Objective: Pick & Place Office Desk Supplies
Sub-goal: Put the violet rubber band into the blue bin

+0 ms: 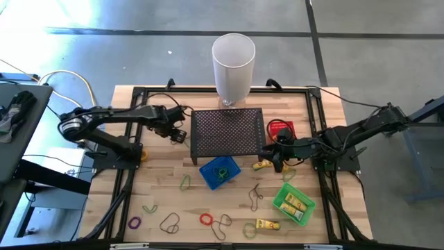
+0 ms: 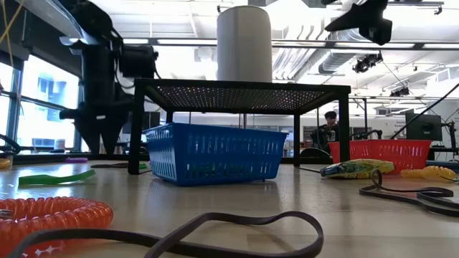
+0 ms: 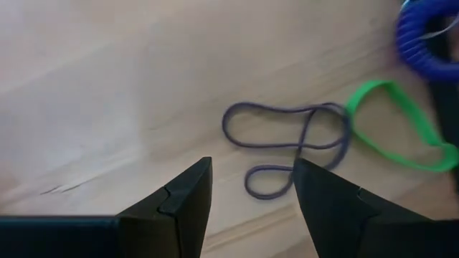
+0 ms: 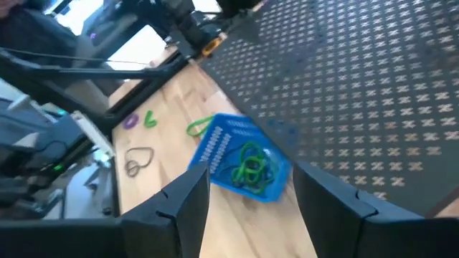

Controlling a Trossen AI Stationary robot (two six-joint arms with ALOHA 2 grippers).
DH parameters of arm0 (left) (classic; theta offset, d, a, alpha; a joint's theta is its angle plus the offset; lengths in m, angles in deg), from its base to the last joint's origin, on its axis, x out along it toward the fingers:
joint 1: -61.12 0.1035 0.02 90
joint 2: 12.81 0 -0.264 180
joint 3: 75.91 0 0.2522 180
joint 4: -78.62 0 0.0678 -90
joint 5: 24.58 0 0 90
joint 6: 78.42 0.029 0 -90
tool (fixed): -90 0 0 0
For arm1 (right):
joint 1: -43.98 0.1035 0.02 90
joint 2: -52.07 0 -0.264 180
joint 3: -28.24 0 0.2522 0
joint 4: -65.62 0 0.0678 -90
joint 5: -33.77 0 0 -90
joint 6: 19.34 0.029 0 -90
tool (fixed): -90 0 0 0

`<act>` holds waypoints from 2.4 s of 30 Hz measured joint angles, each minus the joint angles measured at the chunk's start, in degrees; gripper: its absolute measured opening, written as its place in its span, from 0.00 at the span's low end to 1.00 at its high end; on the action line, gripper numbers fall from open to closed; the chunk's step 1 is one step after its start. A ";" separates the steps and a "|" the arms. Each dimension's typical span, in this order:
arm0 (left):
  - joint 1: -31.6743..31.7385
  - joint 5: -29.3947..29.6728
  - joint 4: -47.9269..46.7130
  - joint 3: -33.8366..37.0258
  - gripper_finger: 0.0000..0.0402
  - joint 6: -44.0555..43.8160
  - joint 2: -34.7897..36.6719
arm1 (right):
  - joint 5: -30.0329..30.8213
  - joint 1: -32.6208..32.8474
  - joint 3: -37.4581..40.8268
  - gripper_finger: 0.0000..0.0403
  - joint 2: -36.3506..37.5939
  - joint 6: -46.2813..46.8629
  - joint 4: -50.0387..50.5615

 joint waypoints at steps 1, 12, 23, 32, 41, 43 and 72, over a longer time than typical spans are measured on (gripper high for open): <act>-0.02 -0.02 0.05 0.00 0.47 -0.03 -0.91 | -0.31 0.13 0.00 0.47 -0.25 0.00 -0.48; 1.30 0.01 4.32 0.00 0.47 -2.96 -3.98 | -1.05 2.07 -0.02 0.47 -2.75 0.00 -1.16; 4.53 2.00 7.21 0.00 0.47 -2.70 -4.00 | -2.34 2.07 -0.02 0.47 -3.38 0.00 -1.25; 5.05 -1.30 6.90 0.00 0.40 -2.57 -4.00 | -2.58 2.07 -0.03 0.47 -3.38 -0.02 -1.20; 4.68 -2.11 4.70 0.51 0.38 -3.05 -4.00 | -2.69 2.07 -0.03 0.47 -3.38 -0.77 -1.22; 4.68 -2.11 4.70 1.15 0.38 -3.14 -4.00 | -2.71 2.07 -0.02 0.47 -3.38 -1.42 -1.18; 5.01 -0.75 6.92 3.33 0.01 -2.98 -3.95 | -2.71 2.07 -0.03 0.47 -3.35 -1.60 -1.18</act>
